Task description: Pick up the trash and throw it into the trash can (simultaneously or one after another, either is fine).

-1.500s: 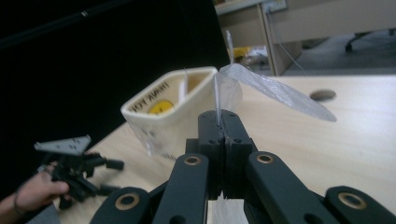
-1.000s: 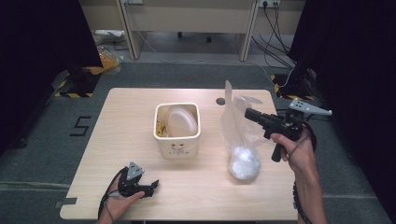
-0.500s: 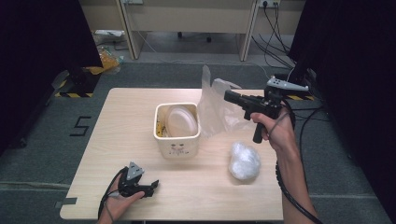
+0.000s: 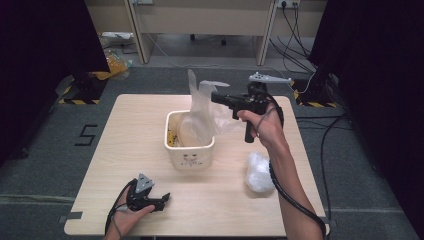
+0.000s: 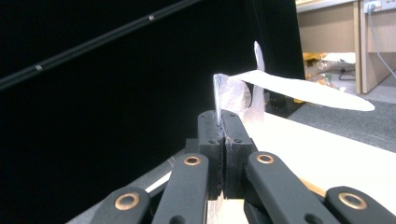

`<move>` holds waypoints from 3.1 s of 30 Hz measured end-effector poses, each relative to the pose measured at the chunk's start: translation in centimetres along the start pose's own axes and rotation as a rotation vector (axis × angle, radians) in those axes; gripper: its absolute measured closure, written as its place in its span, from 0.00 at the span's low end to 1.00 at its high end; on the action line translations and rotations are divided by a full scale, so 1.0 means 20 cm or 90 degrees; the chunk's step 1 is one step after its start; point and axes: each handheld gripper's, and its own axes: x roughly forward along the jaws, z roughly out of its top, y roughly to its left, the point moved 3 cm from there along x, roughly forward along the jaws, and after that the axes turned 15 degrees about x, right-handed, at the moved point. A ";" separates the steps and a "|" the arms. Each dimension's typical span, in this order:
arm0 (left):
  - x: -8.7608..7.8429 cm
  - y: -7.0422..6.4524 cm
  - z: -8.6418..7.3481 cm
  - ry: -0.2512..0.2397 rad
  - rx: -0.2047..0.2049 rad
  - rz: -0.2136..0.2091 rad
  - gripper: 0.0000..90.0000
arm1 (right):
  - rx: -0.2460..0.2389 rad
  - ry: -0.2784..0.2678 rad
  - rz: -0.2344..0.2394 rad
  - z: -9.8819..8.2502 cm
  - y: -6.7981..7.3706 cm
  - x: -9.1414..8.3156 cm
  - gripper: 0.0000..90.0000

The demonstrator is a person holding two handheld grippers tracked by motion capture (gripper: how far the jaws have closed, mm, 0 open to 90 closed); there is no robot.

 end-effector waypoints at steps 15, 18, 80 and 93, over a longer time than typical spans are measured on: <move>0.00 0.00 0.00 0.000 0.000 0.000 0.15 | 0.011 0.100 -0.047 -0.12 -0.14 0.34 0.98; 0.00 0.00 0.00 0.000 0.000 0.000 0.15 | 0.016 0.120 -0.053 -0.16 -0.16 0.40 0.98; 0.00 0.00 0.00 0.000 0.000 0.000 0.15 | -0.011 0.119 -0.173 -0.28 -0.37 -0.15 0.63; 0.00 0.00 0.00 0.000 0.001 0.001 0.15 | 0.001 0.097 -0.206 -0.45 -0.47 -0.37 0.57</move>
